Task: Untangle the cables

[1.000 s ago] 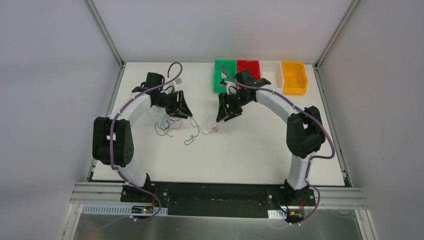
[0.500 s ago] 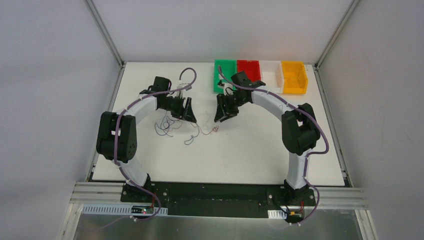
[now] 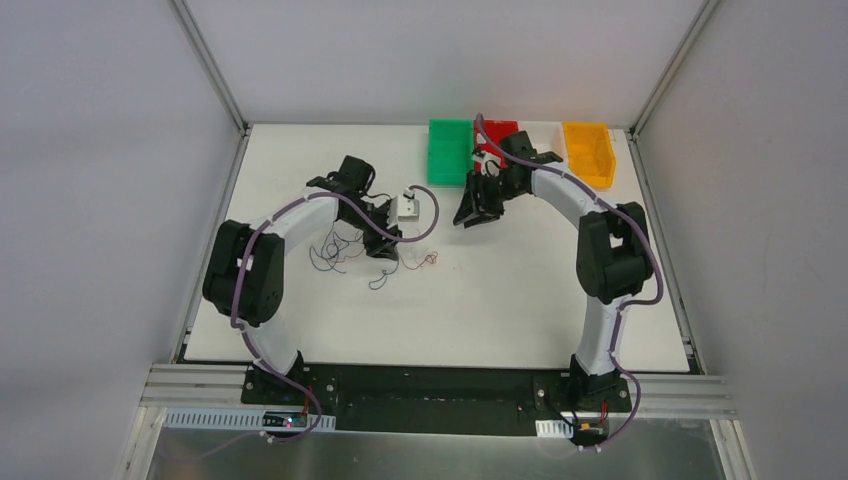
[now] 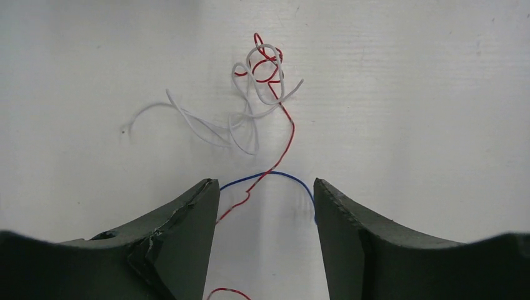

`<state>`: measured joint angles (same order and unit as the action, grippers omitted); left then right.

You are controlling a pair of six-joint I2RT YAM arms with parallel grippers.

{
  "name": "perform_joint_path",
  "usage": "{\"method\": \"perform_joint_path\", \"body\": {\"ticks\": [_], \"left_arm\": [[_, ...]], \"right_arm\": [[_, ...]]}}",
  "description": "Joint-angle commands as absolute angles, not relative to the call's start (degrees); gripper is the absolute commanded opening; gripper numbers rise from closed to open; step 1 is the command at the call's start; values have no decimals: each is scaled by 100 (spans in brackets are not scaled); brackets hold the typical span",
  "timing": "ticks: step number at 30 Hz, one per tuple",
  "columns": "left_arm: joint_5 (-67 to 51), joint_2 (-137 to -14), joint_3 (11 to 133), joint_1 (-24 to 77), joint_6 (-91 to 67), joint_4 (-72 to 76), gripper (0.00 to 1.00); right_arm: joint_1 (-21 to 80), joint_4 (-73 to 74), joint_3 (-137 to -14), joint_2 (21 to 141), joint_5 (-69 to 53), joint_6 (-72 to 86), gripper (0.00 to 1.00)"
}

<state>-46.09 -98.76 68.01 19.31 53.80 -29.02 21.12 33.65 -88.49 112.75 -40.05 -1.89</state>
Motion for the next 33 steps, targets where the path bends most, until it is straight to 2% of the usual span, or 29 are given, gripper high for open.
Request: {"method": "perform_joint_path", "body": {"ticks": [1,7,11,15,19,23,27,33], "left_arm": [[-4352,-10246,7281,1991,7097,-3452,57],[-4272,-10756,7800,2173,7322,-3858,55],[-4111,-10933,7796,2338,7549,-4032,48],[-3968,-10971,7810,2408,7611,-4205,31],[-3832,-10876,7889,2466,7716,-4531,0],[-4149,-9975,7987,2580,7337,-4632,0],[-5324,-9080,8630,2586,5886,-4674,0],[-5714,-9152,9733,2584,3542,-4670,0]], "right_arm": [[1907,3385,-9087,11307,-4272,-106,43],[1740,3439,-9078,11233,-4379,-208,43],[1639,3492,-9118,11262,-4474,-202,44],[1566,3502,-9127,11252,-4492,-211,44],[1526,3486,-9166,11172,-4451,-293,46],[1527,3200,-9057,10852,-4436,-360,55],[1534,2517,-8906,10455,-4451,-150,66],[1764,1255,-8798,9900,-4365,438,77]]}}
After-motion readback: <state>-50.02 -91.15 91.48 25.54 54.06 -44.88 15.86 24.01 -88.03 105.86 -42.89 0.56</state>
